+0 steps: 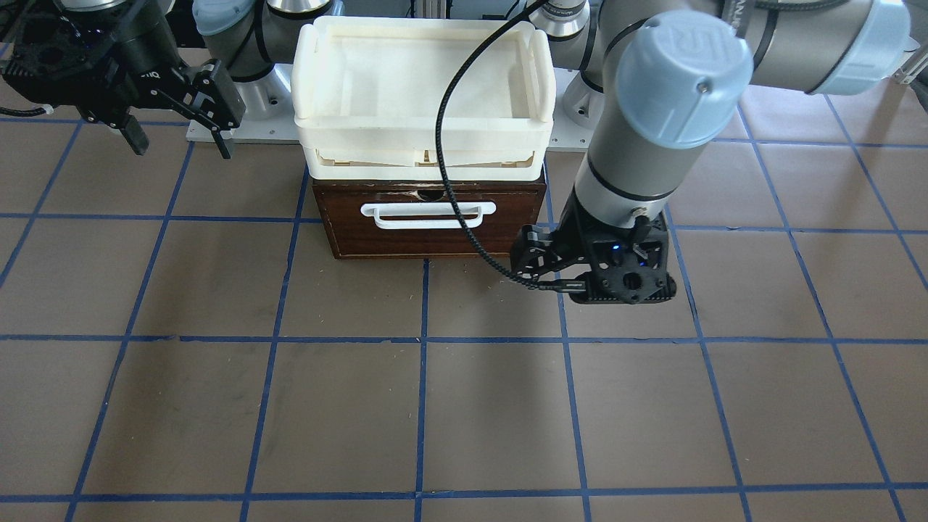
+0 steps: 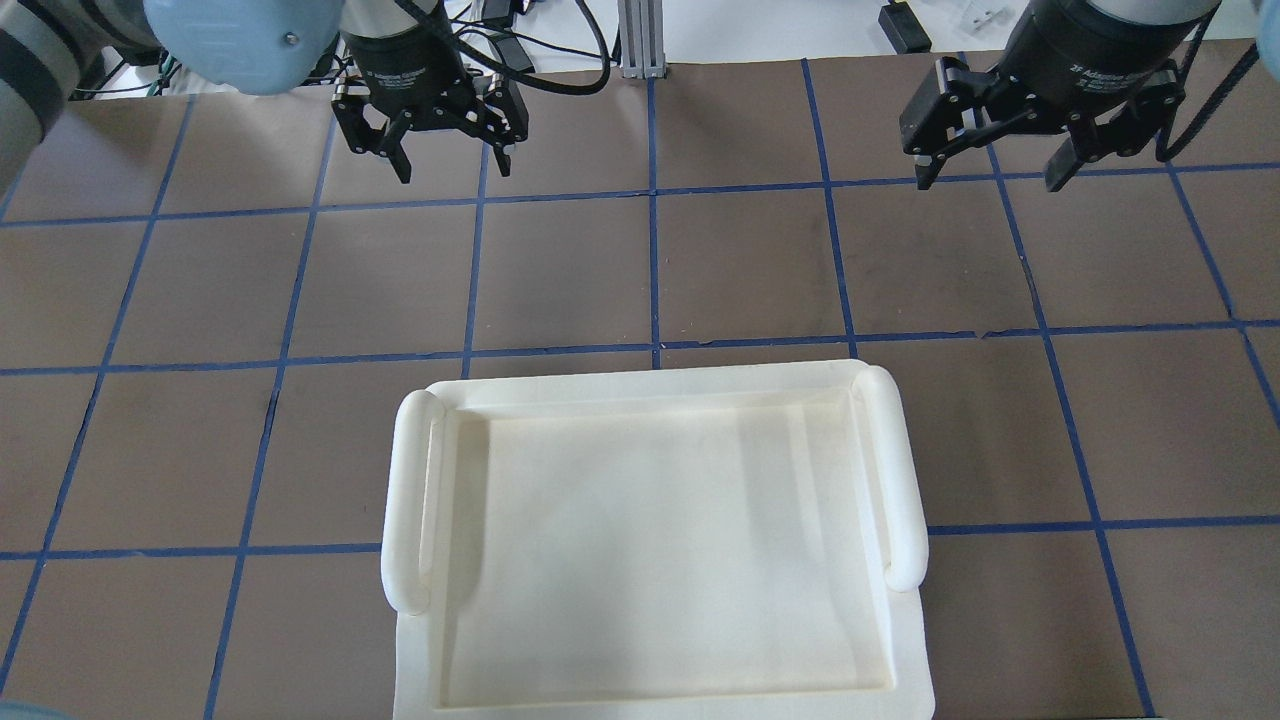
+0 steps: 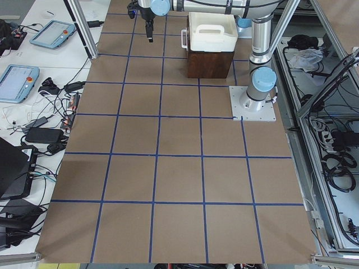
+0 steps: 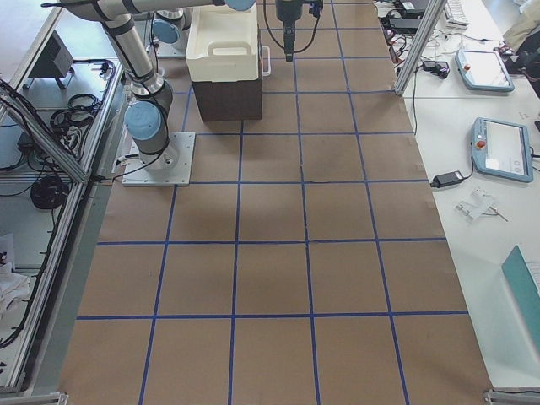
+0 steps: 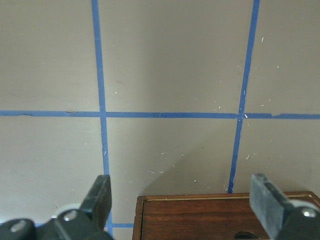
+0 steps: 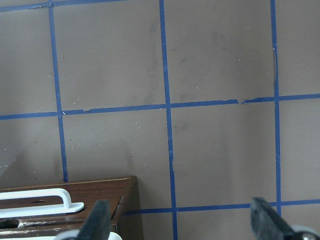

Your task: Put scissors in drawer and close it

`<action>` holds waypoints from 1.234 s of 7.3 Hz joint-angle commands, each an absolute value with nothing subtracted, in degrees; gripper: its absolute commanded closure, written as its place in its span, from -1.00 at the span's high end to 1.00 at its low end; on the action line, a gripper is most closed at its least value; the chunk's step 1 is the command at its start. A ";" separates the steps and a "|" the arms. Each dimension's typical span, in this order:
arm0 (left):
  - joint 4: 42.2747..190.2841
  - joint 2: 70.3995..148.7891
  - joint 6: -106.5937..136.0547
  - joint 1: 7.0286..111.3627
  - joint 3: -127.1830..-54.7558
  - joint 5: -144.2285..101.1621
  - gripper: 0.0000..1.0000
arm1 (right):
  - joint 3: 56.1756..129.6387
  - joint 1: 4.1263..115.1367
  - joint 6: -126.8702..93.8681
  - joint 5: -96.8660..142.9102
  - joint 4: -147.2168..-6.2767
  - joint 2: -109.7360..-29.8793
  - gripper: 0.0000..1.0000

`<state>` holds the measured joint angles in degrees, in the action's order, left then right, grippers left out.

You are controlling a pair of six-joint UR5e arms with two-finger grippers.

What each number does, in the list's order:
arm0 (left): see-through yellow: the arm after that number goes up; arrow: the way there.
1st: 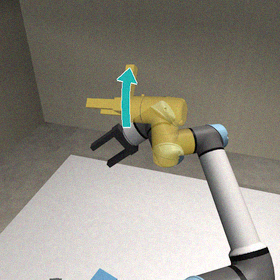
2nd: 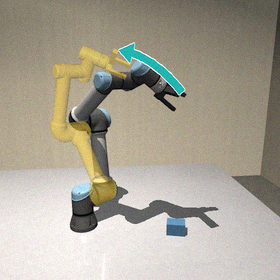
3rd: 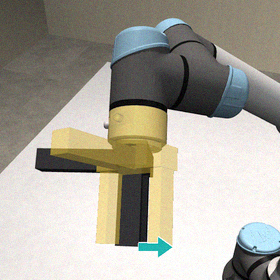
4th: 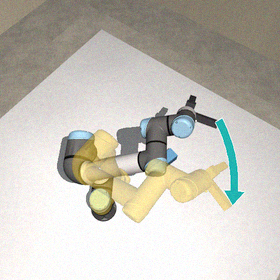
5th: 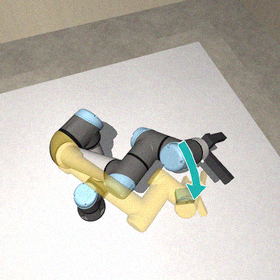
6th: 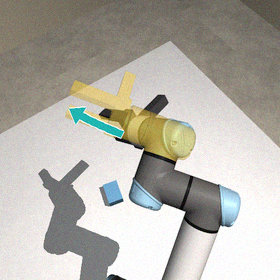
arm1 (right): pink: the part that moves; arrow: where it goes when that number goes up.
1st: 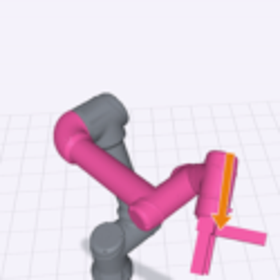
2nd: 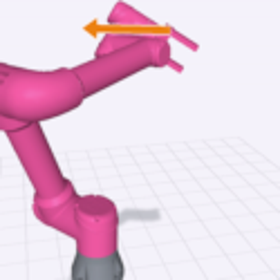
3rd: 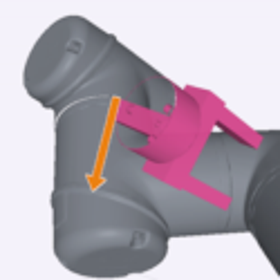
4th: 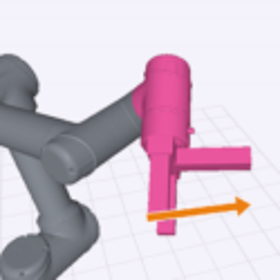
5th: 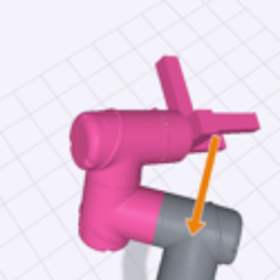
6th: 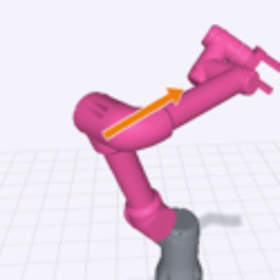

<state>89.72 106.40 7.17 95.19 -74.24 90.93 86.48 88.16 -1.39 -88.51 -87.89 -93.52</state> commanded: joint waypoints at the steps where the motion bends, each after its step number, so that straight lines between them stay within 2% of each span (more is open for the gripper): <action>1: 91.31 102.06 4.66 90.80 -75.23 92.63 1.00 | 86.48 88.24 -1.32 -88.59 -87.89 -93.52 1.00; 3: 91.23 98.20 -1.02 88.70 -77.50 92.11 1.00 | 86.48 88.15 -1.32 -88.59 -87.89 -93.60 1.00; 6: 88.16 92.56 -1.49 87.81 -86.11 92.20 1.00 | 86.48 88.15 -0.97 -88.94 -87.80 -93.60 1.00; 9: 87.98 91.50 -1.41 87.71 -86.84 91.94 1.00 | 86.48 88.15 -0.97 -88.77 -87.72 -93.60 1.00</action>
